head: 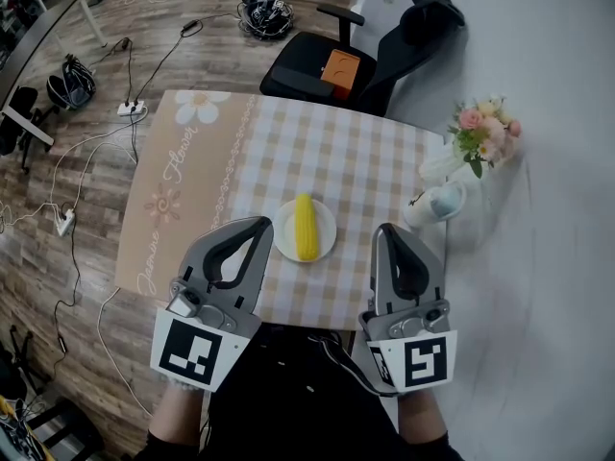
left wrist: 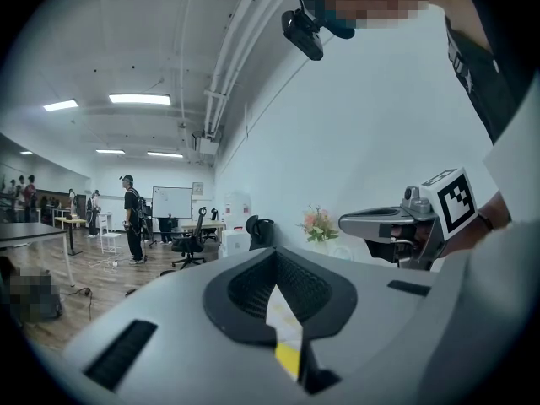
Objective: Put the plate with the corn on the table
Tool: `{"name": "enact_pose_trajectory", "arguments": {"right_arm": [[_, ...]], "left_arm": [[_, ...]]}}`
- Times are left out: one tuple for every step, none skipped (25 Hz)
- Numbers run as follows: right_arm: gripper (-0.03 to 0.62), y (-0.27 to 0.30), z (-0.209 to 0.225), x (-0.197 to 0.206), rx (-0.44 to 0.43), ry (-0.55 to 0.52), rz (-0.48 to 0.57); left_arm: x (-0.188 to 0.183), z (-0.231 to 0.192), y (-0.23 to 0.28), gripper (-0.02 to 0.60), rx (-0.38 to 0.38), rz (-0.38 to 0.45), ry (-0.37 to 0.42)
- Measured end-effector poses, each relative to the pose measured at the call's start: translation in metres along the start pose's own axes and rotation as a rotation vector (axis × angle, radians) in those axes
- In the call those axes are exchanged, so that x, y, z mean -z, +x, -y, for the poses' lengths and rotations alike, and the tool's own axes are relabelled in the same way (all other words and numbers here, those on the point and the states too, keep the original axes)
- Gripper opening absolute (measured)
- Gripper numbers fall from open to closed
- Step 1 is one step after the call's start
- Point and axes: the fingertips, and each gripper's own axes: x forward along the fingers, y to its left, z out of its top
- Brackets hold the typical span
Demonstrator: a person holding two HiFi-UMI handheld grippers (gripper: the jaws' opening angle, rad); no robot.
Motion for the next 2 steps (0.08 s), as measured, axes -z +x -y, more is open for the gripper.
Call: {"name": "enact_pose_trajectory", "arguments": {"right_arm": [[0.040, -0.0003, 0.0002, 0.0000, 0.001, 0.000, 0.000], [0.040, -0.0007, 0.0004, 0.0000, 0.001, -0.001, 0.000]], "left_arm": [[0.0003, 0.0013, 0.0001, 0.011, 0.002, -0.002, 0.000], [0.0007, 0.0026, 0.0001, 0.011, 0.005, -0.004, 0.001]]}}
